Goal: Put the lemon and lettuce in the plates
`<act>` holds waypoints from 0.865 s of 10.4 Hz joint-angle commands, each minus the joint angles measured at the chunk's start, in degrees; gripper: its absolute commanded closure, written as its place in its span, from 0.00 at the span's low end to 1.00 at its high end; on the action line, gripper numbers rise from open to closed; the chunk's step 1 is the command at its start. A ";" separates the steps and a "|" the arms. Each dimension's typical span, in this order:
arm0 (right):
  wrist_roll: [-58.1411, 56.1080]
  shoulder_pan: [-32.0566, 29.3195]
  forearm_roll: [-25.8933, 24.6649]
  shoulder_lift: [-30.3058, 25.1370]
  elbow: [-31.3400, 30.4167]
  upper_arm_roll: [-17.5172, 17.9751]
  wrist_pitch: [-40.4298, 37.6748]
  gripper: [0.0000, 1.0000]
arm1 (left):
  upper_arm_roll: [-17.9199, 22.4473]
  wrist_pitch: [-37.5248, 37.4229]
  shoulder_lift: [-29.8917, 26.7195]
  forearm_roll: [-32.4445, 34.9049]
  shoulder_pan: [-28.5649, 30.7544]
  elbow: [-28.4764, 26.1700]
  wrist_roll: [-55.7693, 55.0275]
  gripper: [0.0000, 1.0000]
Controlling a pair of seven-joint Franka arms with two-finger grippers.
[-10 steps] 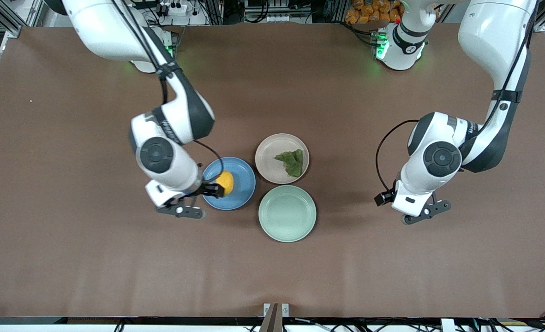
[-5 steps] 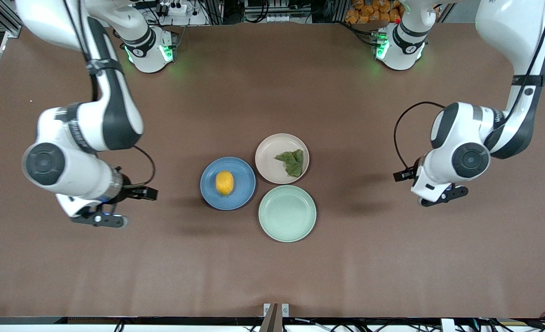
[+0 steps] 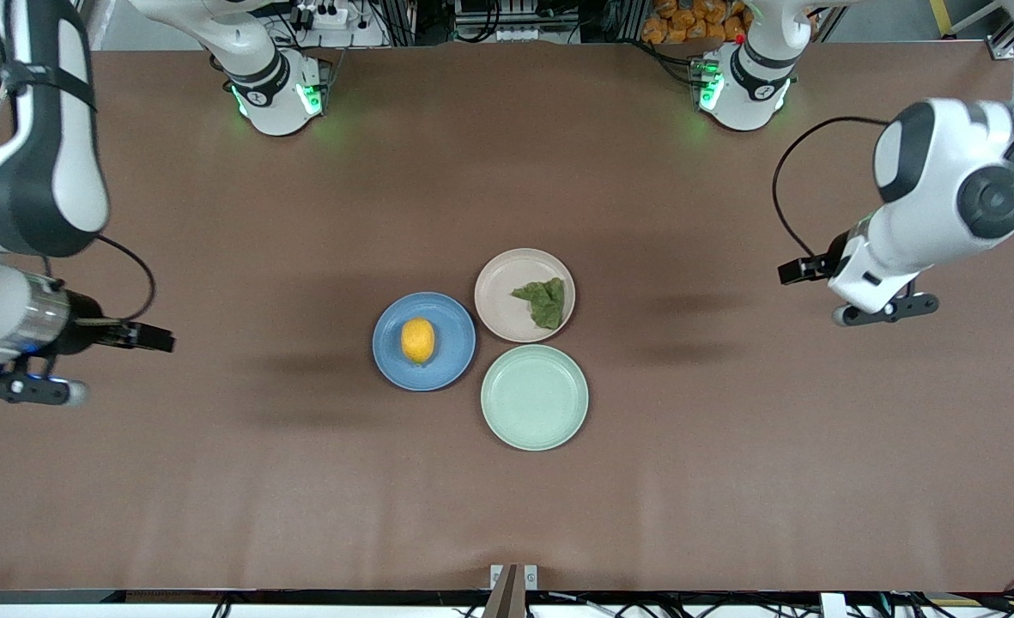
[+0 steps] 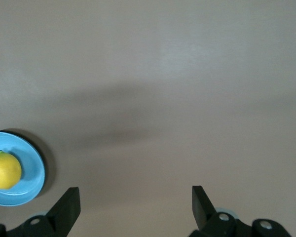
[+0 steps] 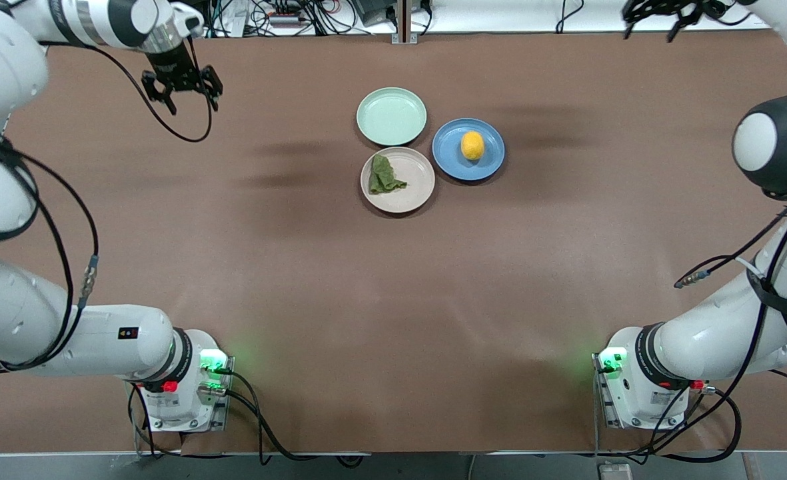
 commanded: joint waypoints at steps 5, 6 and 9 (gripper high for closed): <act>-5.03 -8.88 -7.73 -13.28 -1.81 8.34 -4.61 0.00 | 2.33 -4.64 -7.61 -2.77 -5.75 12.99 2.86 0.00; -5.13 -9.14 -7.73 -15.13 -1.64 8.34 -6.80 0.00 | 2.33 -8.85 -7.00 -2.68 -5.76 16.51 4.79 0.00; -4.70 -8.62 -7.56 -17.61 -1.64 8.43 -7.62 0.00 | 1.80 -17.74 -5.51 -1.18 -5.58 22.83 12.09 0.00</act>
